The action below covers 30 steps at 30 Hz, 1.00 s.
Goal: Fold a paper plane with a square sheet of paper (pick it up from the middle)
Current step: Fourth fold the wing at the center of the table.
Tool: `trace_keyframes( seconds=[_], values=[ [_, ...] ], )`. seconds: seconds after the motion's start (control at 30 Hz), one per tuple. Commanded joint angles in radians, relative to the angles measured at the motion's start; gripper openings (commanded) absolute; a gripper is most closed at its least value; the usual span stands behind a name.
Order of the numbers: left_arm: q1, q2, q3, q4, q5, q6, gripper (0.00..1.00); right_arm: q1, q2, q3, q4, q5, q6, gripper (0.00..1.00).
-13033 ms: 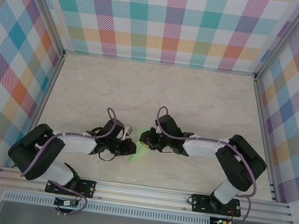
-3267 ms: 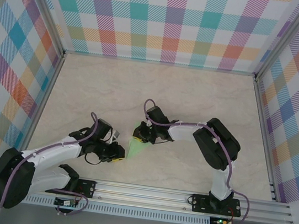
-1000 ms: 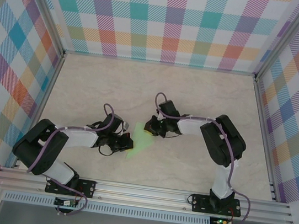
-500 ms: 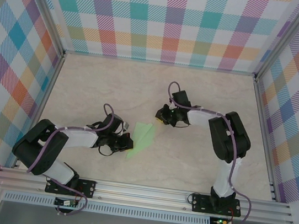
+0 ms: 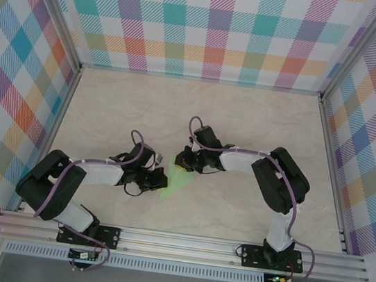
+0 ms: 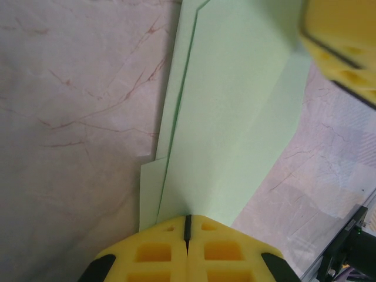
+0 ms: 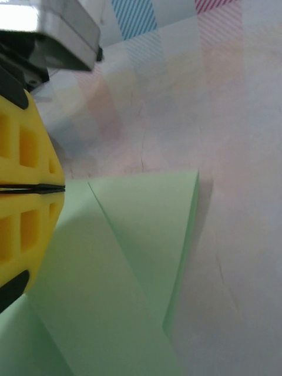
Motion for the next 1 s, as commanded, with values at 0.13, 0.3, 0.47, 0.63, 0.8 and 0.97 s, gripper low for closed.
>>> trace_keyframes(
  seconds=[0.13,0.3,0.47,0.63,0.8,0.97],
  values=[
    [-0.006,0.011,-0.031,-0.261,-0.106,0.046,0.02,-0.009,0.072,-0.011,-0.049,0.027,-0.006,0.09],
    [-0.005,-0.107,0.035,-0.388,-0.11,0.052,0.07,-0.009,0.063,-0.033,-0.081,0.059,-0.012,0.09],
    [0.002,-0.218,0.132,-0.44,-0.098,0.01,0.16,-0.009,0.058,-0.044,-0.079,0.059,-0.001,0.09],
    [0.002,-0.198,0.136,-0.236,0.017,-0.116,0.19,-0.009,0.053,-0.053,-0.064,0.064,0.021,0.09],
    [0.002,-0.106,0.104,-0.07,0.082,-0.173,0.21,-0.009,0.05,-0.056,-0.074,0.072,0.027,0.09],
    [-0.006,0.0,0.067,0.029,0.137,-0.197,0.21,-0.009,0.049,-0.062,-0.089,0.078,0.026,0.09]
  ],
)
